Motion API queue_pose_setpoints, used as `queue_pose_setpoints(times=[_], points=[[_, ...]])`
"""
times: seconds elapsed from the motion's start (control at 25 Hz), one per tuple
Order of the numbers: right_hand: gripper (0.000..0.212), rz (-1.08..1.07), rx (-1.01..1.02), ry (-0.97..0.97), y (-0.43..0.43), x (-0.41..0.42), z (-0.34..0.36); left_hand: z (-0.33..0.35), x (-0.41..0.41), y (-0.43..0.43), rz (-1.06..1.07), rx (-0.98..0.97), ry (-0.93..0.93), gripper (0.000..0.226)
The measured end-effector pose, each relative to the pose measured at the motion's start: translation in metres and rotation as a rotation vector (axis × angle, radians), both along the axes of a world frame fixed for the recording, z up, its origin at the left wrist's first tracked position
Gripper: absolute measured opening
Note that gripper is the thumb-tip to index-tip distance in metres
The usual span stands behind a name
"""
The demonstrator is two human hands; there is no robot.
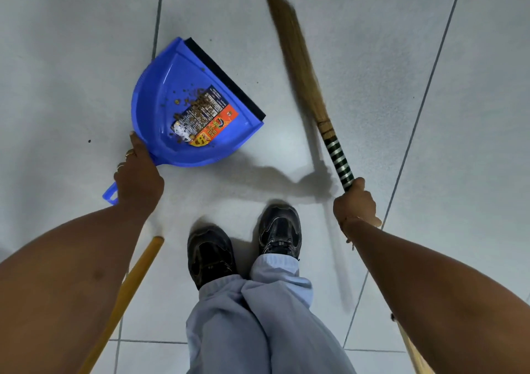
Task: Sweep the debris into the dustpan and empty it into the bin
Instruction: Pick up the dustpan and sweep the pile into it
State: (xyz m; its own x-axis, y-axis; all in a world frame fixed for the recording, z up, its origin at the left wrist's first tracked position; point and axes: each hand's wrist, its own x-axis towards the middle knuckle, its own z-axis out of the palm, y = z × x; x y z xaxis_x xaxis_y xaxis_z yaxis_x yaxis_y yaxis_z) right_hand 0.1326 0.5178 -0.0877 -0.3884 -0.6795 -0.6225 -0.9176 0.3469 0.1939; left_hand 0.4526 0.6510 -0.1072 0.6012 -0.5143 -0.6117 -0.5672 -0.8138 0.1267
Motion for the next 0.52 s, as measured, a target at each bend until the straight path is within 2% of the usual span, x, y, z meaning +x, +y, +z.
queue_pose_setpoints(times=[0.2, 0.28, 0.4, 0.52], points=[[0.034, 0.290, 0.171, -0.037, 0.022, -0.009, 0.005, -0.001, 0.018, 0.016, -0.009, 0.046, -0.072, 0.076], [0.035, 0.368, 0.168, -0.089, 0.025, -0.020, 0.011, -0.002, 0.022, 0.015, -0.028, 0.031, -0.093, 0.074], [0.033, 0.257, 0.023, -0.097, 0.008, -0.013, 0.007, -0.003, 0.022, 0.013, -0.004, 0.033, -0.082, 0.076], [0.030, 0.083, 0.040, -0.062, -0.013, 0.015, -0.006, -0.004, 0.017, 0.012, 0.053, 0.042, -0.049, 0.078]])
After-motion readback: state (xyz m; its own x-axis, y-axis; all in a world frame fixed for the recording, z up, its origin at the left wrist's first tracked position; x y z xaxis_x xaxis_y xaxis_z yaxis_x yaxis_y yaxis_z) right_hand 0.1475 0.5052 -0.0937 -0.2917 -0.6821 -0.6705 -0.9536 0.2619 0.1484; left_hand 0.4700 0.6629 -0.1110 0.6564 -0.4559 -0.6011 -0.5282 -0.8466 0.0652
